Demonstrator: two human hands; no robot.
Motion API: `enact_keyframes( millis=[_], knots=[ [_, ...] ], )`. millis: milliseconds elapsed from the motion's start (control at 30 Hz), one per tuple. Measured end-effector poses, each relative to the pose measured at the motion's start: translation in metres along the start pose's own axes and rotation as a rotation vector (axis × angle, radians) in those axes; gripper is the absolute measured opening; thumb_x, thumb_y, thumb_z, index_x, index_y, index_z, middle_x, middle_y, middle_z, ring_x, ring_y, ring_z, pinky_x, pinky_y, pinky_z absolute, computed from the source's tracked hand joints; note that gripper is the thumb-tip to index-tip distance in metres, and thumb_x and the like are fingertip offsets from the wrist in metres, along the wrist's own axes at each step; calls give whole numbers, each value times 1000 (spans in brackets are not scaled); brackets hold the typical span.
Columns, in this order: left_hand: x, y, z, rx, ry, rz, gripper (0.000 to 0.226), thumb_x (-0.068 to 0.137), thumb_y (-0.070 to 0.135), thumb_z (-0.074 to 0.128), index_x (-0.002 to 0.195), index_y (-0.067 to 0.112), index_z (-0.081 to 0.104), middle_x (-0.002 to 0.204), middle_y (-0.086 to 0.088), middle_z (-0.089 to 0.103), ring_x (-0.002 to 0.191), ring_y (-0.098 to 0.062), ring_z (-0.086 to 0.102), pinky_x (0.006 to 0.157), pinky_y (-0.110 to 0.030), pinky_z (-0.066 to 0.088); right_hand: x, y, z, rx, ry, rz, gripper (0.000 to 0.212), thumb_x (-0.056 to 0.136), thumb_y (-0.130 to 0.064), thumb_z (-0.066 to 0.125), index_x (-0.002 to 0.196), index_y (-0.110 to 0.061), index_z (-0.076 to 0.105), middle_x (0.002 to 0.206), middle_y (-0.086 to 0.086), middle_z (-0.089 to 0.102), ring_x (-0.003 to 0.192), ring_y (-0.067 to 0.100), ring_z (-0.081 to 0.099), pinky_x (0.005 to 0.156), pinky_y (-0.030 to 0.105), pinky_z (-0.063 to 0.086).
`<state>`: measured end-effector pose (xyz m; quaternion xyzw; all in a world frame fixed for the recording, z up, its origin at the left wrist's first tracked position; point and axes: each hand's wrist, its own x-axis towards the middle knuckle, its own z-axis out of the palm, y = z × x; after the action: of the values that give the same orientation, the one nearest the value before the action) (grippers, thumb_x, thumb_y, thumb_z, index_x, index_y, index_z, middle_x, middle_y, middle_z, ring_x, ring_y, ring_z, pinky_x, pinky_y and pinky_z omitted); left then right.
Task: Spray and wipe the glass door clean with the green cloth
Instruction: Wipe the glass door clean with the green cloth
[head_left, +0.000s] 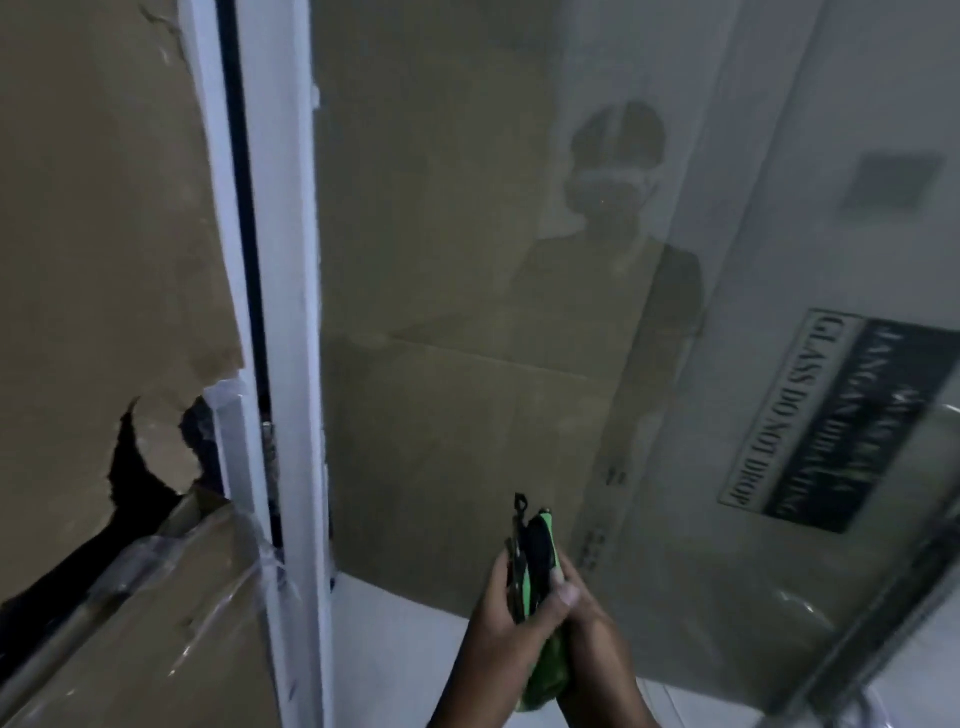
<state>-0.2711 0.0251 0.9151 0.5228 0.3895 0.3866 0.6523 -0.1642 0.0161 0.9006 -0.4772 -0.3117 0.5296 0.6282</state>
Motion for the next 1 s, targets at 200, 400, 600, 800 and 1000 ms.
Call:
enact_keyframes(
  millis=[200, 400, 600, 800, 1000],
  knots=[
    [-15, -14, 24, -48, -91, -23, 78, 62, 50, 84, 132, 28, 57, 118, 11, 72, 111, -5, 67, 97, -29, 53, -32, -4, -43, 248, 44, -8, 35, 97, -13, 50, 130, -9, 60, 121, 17, 72, 103, 30, 74, 79, 36, 63],
    [-23, -19, 43, -26, -213, -53, 49, 78, 27, 76, 125, 23, 61, 113, 3, 75, 108, -12, 70, 95, -29, 53, -50, -11, -65, 159, 83, -16, 58, 88, -23, 62, 144, -11, 53, 135, 19, 65, 127, 39, 61, 115, 55, 39],
    [-13, -29, 51, -47, -49, -108, 41, 94, -5, 46, 117, 22, 65, 95, -5, 78, 92, -26, 72, 80, -36, 56, -63, -19, -86, 180, 190, -100, 48, 87, -19, 62, 132, -4, 61, 121, 25, 70, 113, 43, 68, 98, 54, 52],
    [-4, -46, 50, -220, 39, -149, 35, 100, 6, 48, 132, 14, 60, 121, -10, 70, 112, -28, 65, 99, -45, 51, -73, -25, -97, 285, 175, -51, 41, 93, -19, 47, 128, -4, 63, 124, 27, 69, 113, 43, 68, 86, 46, 61],
    [-3, -48, 48, -311, 13, -112, 39, 100, 4, 48, 131, 24, 59, 129, 0, 66, 123, -25, 59, 103, -45, 47, -73, -8, -109, -491, 375, -119, 34, 105, -7, 50, 138, -12, 57, 123, 6, 70, 96, 3, 64, 69, 4, 47]
  ],
)
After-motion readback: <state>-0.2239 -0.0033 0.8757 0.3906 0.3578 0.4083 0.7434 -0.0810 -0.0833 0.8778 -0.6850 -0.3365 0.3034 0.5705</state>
